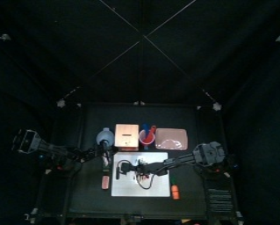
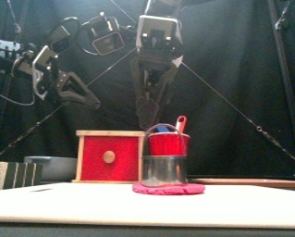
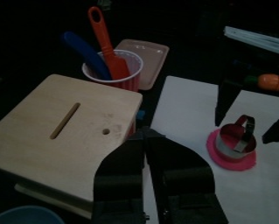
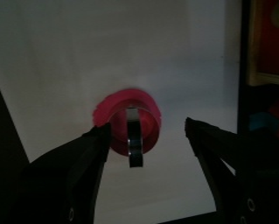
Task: Get the cutter from the drawer then cut the dough then place the extra dough in the bowl
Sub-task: Cut the dough
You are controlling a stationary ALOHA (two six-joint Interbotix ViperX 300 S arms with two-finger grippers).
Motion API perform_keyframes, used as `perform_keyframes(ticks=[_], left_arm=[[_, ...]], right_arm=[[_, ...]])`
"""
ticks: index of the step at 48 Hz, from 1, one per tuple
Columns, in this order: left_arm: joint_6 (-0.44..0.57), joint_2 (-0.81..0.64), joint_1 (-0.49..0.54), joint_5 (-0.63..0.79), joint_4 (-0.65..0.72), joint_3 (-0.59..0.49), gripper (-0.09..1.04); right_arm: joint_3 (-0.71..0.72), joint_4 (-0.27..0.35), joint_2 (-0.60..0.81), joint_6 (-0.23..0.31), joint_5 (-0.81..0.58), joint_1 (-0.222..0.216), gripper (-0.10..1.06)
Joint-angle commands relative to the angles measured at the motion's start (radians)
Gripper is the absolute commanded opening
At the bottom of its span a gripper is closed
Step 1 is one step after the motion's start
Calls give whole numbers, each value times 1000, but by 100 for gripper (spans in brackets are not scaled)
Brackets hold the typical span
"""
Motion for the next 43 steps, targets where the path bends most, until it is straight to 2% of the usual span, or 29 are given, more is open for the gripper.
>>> perform_keyframes(ticks=[1, 10, 17, 22, 27, 36, 39, 43], left_arm=[[2, -2, -2, -9, 5, -37, 38], [2, -2, -5, -9, 5, -38, 38], [5, -2, -9, -8, 17, -49, 38], [5, -2, -17, -9, 54, -58, 38], [2, 0, -31, -9, 100, -66, 38], [-6, 6, -83, -15, 144, -98, 38], [-8, 6, -114, -32, 170, -103, 38], [-18, 17, -163, -97, 249, -104, 39]], right_arm=[[-8, -29, -89, 2, -5, -5, 97], [46, -44, -181, 3, -49, 6, 97], [173, -46, -279, 3, -173, 11, 97], [278, -21, -351, 5, -273, 5, 97], [388, -9, -431, 2, -430, 2, 97], [630, -26, -586, 2, -807, -2, 97], [712, -35, -624, -6, -934, -14, 97], [828, -52, -667, -6, -1117, -58, 97]])
